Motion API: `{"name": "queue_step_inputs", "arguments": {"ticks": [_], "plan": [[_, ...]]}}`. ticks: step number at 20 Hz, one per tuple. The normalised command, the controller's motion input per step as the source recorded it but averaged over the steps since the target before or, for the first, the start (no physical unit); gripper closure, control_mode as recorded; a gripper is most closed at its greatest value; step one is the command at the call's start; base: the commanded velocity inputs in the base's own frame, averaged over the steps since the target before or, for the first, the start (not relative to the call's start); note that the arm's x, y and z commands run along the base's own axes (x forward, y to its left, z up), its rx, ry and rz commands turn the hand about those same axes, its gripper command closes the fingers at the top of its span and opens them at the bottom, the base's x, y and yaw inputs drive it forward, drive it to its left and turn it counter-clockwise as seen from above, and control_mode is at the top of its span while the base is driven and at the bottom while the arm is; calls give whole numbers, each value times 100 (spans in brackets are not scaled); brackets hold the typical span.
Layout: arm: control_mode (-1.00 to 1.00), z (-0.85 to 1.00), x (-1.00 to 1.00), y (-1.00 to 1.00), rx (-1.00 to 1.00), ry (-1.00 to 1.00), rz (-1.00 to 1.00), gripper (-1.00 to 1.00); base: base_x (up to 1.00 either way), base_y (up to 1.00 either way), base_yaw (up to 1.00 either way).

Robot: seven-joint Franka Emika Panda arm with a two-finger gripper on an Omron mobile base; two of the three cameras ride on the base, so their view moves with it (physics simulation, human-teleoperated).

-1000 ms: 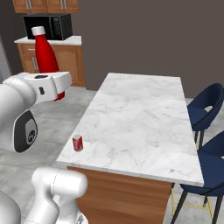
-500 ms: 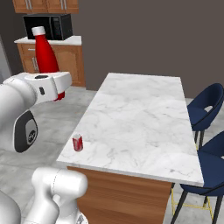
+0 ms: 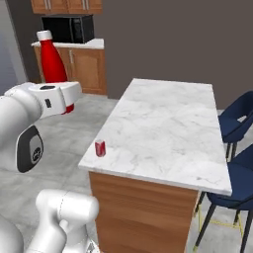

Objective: Pick the water bottle, can from the counter and place them in the open cabinet.

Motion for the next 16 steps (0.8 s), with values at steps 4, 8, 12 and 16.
{"name": "queue_step_inputs", "arguments": {"ticks": [4,8,12,16], "plan": [[100,0,0,0,0,0,0,100,-61,29,42],[100,0,0,0,0,0,0,100,-27,51,41],[100,0,0,0,0,0,0,100,-13,44,47],[100,0,0,0,0,0,0,100,-13,33,53]]}}
